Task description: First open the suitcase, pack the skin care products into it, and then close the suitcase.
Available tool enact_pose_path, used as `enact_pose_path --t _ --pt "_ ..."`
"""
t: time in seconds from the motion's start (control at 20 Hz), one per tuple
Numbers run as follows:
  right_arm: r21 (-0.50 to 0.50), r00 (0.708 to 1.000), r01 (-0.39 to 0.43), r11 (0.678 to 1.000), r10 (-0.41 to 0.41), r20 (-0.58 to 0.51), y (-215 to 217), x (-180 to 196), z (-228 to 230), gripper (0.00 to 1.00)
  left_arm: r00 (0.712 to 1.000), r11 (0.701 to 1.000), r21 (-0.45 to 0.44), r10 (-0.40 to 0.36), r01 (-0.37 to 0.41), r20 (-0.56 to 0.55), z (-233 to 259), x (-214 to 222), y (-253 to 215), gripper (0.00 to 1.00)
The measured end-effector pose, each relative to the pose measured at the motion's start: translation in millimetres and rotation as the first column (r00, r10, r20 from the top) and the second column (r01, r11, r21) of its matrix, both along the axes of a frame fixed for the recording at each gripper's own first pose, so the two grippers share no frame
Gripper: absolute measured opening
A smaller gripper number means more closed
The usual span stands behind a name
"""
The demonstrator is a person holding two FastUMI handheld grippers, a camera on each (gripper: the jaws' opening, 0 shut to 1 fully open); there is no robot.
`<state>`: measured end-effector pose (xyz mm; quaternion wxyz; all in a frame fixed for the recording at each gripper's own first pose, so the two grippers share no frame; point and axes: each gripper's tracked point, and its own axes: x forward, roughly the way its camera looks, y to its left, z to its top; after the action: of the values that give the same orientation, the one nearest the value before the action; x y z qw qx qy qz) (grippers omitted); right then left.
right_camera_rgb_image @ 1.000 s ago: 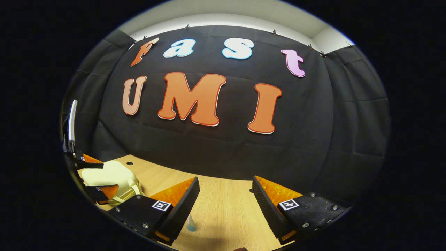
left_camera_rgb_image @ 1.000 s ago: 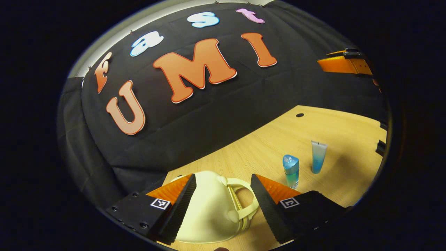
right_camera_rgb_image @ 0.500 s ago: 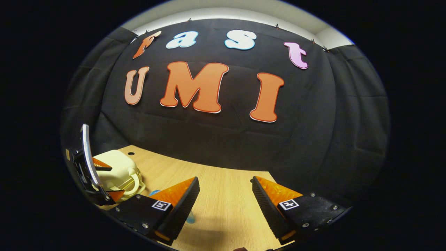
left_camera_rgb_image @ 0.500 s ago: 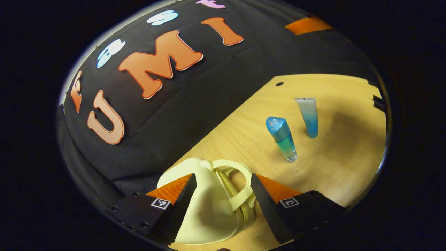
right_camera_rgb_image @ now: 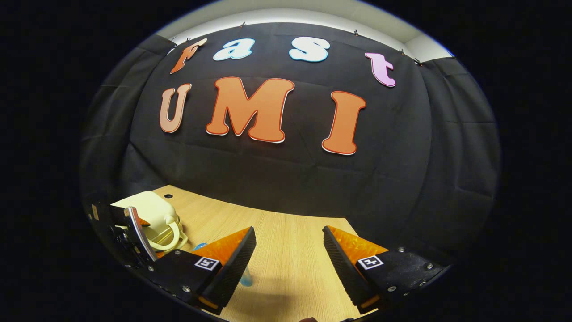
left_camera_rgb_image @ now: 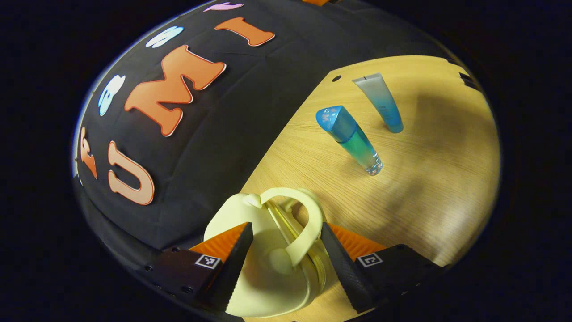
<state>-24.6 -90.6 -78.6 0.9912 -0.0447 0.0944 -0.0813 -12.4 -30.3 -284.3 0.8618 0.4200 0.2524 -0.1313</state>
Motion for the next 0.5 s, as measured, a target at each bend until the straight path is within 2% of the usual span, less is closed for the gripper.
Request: enact_pose_path --t 0.05,0.25,0.35,0.4,0.5 --pt "0.003 1.0 -0.002 1.0 0.002 0.0 1 0 0 0.97 1.0 0.999 0.039 -0.016 0.017 -0.016 -5 0 -2 0.93" --pt "-0.002 1.0 -0.004 1.0 0.004 0.005 4 0 2 0.96 0.999 0.99 0.131 -0.05 0.051 -0.006 -13 2 -9 0.32" --pt "-0.005 1.0 0.0 1.0 0.0 0.006 3 1 2 0.96 0.998 0.991 0.126 -0.049 0.045 0.03 0 0 -10 0.16" --pt "-0.001 1.0 0.001 1.0 -0.001 0.006 3 1 2 0.97 0.999 0.995 0.089 -0.035 0.034 0.012 -5 2 -9 0.12" --pt "0.008 1.0 0.001 1.0 -0.001 0.004 5 3 1 0.97 1.0 1.0 0.014 -0.011 0.012 -0.018 -1 3 -9 0.12"
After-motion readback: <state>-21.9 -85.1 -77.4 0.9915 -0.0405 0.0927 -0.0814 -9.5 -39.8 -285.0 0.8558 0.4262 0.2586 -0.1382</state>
